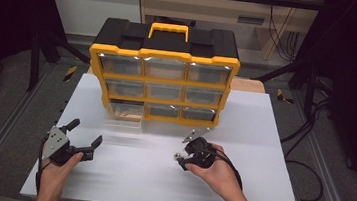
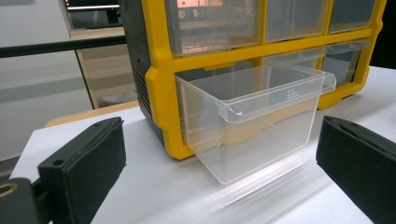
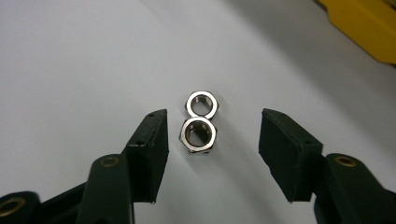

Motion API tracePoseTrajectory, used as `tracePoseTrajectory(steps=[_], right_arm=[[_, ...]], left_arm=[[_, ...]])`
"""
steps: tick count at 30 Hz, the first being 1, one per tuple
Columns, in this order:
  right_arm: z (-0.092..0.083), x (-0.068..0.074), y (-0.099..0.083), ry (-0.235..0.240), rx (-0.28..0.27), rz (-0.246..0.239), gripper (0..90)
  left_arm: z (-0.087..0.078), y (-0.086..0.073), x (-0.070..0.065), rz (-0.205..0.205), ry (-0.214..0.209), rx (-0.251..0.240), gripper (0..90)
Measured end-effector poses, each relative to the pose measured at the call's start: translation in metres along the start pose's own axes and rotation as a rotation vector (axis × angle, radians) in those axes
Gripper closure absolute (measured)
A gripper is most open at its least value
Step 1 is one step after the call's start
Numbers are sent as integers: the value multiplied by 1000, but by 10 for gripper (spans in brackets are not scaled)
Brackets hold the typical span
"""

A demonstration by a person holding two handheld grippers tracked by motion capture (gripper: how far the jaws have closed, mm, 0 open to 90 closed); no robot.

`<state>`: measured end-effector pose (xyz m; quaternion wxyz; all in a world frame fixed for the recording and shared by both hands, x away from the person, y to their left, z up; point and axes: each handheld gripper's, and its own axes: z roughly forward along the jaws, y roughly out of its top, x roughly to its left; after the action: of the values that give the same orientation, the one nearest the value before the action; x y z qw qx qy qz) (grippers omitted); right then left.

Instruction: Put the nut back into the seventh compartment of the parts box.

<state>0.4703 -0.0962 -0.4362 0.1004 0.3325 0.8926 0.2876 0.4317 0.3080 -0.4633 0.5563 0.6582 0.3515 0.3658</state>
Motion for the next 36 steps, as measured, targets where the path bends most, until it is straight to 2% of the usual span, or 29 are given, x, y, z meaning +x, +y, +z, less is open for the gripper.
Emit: tracePoseTrajectory(steps=[16,20,23,24,29,36], right_arm=[[17,4,-1,40,50,29,589],[19,5,0,33,66,28,635],[19,4,-1,24,62,10,668],[19,5,-1,28,61,24,673],[18,2,-3,35,57,6,684],[15,0,-5,46,47,10,702]], left_arm=[[1,0,-2,11,-6,8,16],[2,0,-3,16,-9,13,16],[2,0,-4,22,-13,17,16],[2,0,-4,23,-14,18,16],[3,0,-4,25,-16,23,16],[3,0,-5,29,-19,23,16]])
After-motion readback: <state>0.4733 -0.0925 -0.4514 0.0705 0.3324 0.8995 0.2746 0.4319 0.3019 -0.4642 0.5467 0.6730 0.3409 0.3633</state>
